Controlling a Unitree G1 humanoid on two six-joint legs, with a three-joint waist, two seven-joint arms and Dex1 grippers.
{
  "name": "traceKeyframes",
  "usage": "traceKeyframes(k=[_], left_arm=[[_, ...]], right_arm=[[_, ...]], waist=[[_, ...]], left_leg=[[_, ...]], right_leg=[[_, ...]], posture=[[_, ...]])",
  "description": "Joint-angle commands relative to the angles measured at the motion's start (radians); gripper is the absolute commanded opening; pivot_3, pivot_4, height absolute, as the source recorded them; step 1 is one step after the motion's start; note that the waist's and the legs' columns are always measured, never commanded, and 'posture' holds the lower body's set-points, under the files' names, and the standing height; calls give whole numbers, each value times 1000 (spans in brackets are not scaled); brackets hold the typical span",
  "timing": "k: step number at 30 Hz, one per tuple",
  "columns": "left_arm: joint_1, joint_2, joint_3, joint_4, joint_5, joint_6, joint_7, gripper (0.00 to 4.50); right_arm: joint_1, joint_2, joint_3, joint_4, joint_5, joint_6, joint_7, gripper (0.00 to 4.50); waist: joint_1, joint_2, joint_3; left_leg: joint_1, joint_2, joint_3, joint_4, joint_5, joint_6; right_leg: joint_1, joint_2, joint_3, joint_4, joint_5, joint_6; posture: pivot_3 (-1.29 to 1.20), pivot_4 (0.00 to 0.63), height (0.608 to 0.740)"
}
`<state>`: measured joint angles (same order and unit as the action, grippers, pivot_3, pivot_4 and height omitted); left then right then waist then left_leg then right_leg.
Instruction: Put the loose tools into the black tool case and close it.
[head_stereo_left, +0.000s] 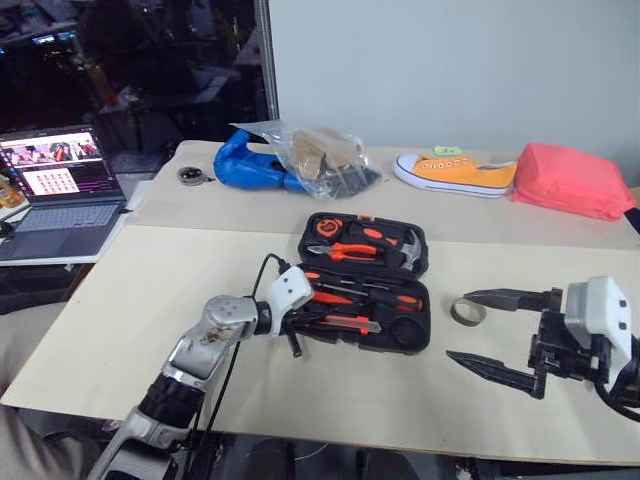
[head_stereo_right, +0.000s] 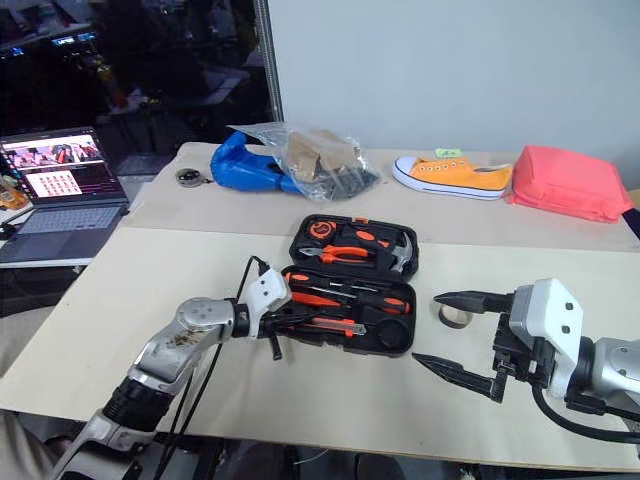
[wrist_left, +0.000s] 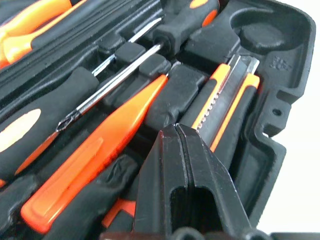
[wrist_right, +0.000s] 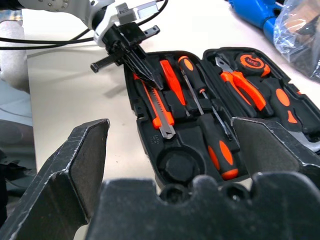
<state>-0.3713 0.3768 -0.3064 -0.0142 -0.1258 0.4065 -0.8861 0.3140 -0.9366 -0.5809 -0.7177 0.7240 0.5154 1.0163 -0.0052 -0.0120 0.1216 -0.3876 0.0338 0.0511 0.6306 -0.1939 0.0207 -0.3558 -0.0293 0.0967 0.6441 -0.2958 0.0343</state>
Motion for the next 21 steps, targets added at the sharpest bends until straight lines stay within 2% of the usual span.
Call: traceKeyframes(k=[1,4,7,10,11,14,16,17,21], left_arm=[[47,-18,70,-74,-93,-22,-7,35],[49,22,154,-230,-202,57,-30,35],[37,84,246,-367,-389,204,-76,648],[19,153,315,-484,-533,310,-84,1614],[16,179,339,-523,-580,348,-83,2033],[15,245,377,-604,-669,420,-58,2991],[16,280,385,-638,-708,459,-32,3836],[22,302,391,-652,-718,464,-35,4049],[27,335,399,-683,-756,477,-6,4049]], right_arm=[[5,2,-66,-16,24,47,-47,4500],[3,-2,-40,3,-41,54,-94,4500],[-4,-19,6,29,-82,92,-133,4500],[-52,-97,88,82,-138,207,-191,4500],[-83,-121,124,112,-135,236,-187,3968],[-184,-167,242,191,-173,230,-161,3119],[-276,-174,337,262,-223,226,-173,2331],[-320,-176,392,291,-251,230,-173,2312],[-466,-158,567,402,-344,247,-170,2312]], waist=[[-2,0,0],[-13,-3,3],[-16,-4,3],[-13,-3,4],[-14,-3,4],[-20,-4,5],[-16,-5,6],[-16,-5,7],[-14,-6,9]], left_leg=[[0,0,0,0,0,0],[-2,1,1,0,0,0],[-6,2,1,-2,0,0],[-13,2,1,-2,0,1],[-13,1,1,-3,0,0],[-16,0,1,-3,0,1],[-16,0,0,-3,0,1],[-16,0,0,-3,0,1],[-16,0,1,-3,0,1]], right_leg=[[0,-1,0,-1,-1,-1],[-2,-2,1,-1,1,1],[-10,1,1,1,2,1],[-15,2,0,2,3,-3],[-16,1,0,2,3,-3],[-18,1,0,0,3,-4],[-18,1,0,-1,3,-3],[-18,1,0,-1,3,-3],[-18,1,0,-1,3,-3]], posture=[[0,150,740],[0,150,740],[0,150,740],[0,150,740],[0,150,740],[0,150,740],[0,150,740],[0,150,740],[0,150,740]])
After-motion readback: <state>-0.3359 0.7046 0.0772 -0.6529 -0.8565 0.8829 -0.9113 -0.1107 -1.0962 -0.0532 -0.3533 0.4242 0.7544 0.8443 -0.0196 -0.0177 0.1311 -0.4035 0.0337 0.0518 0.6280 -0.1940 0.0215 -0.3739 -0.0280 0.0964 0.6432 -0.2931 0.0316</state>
